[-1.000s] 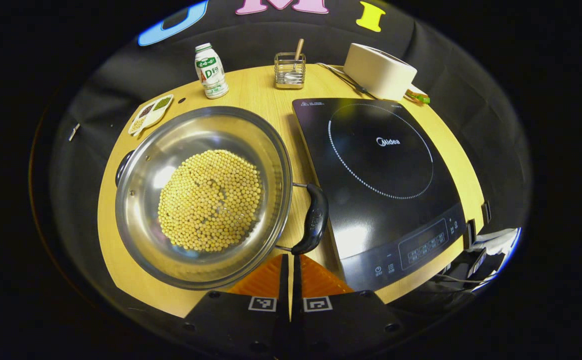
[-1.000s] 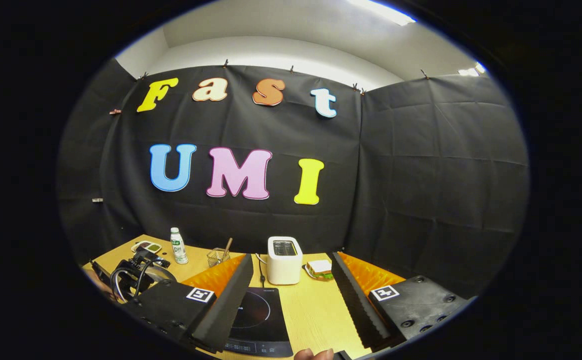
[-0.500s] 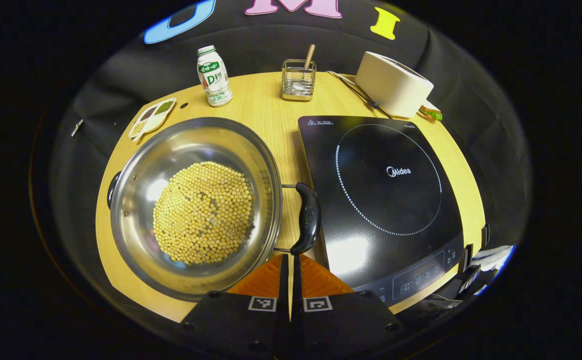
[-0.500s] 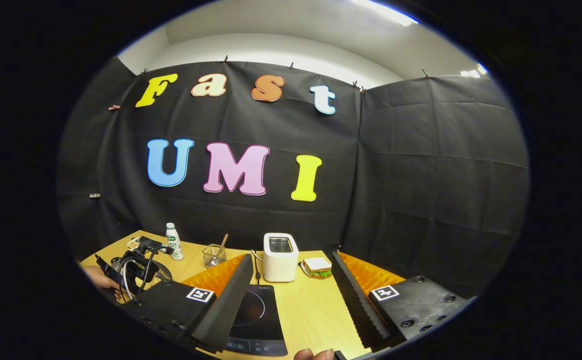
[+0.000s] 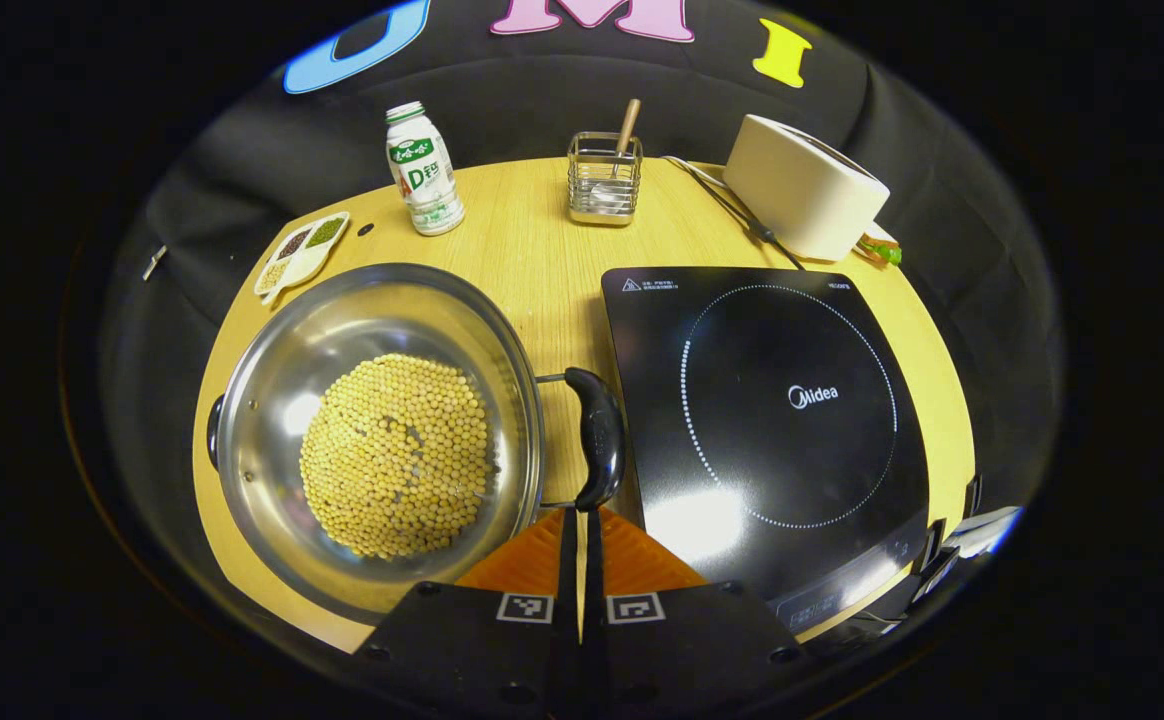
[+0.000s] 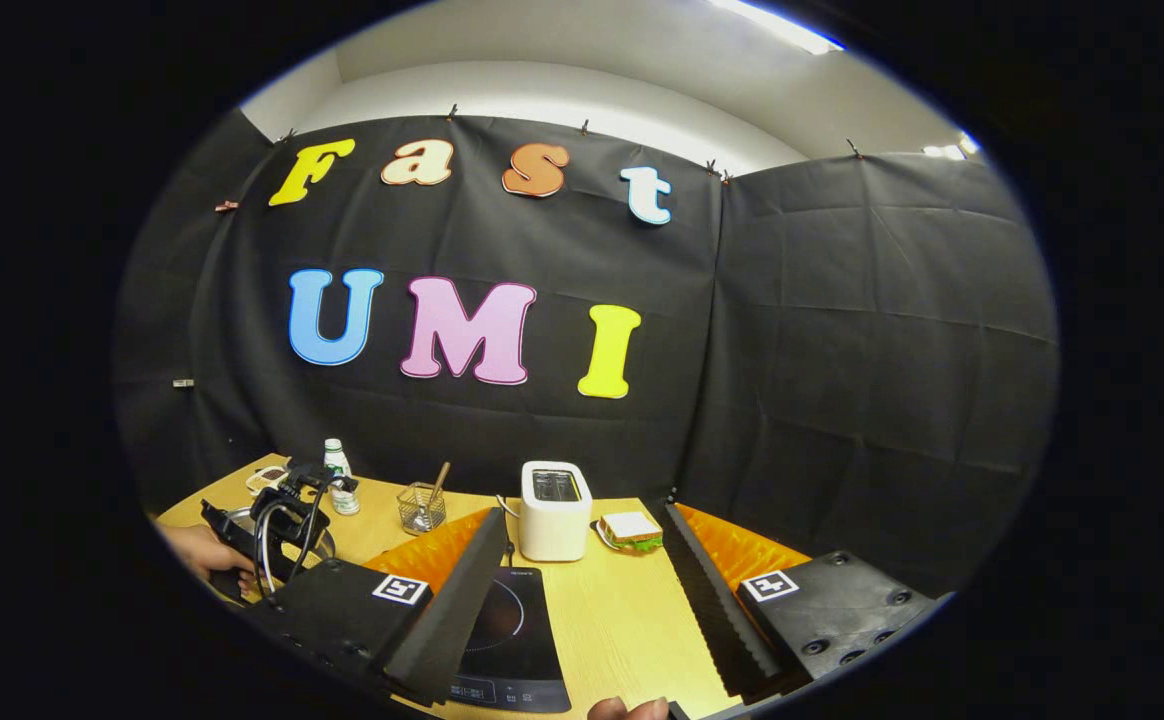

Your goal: First push the handle of the pot to place it horizontally, then grasp the pot with both hands and set it on the induction cooktop.

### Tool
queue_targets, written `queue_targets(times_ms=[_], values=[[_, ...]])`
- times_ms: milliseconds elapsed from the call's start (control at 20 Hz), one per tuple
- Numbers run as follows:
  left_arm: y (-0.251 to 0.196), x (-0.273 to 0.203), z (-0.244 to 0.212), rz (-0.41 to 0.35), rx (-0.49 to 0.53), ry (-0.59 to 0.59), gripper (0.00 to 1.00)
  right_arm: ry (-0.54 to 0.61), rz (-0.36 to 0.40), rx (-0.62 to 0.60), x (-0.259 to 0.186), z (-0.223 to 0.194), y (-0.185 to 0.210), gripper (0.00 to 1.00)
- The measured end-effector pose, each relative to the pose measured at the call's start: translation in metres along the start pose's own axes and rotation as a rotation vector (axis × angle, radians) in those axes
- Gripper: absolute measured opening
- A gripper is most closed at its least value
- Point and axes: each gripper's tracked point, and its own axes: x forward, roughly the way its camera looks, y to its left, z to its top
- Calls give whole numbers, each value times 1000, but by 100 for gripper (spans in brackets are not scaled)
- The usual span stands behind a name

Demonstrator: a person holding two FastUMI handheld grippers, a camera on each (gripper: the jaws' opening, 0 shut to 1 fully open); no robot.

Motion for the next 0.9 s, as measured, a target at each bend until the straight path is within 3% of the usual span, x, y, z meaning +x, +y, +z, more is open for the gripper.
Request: queue_targets(times_ms=[400, 650, 750, 900], values=[[-4, -1, 5, -26, -21, -41, 5, 25, 6, -5, 4, -7, 9, 98], [-13, -39, 9, -79, 19, -197, 6, 65, 49, 5, 11, -17, 30, 98], [-11, -62, 15, -107, 26, -273, 13, 84, 72, 13, 16, -21, 42, 98], [6, -96, 32, -115, 1, -403, 58, 97, 118, 14, 23, -26, 65, 98]])
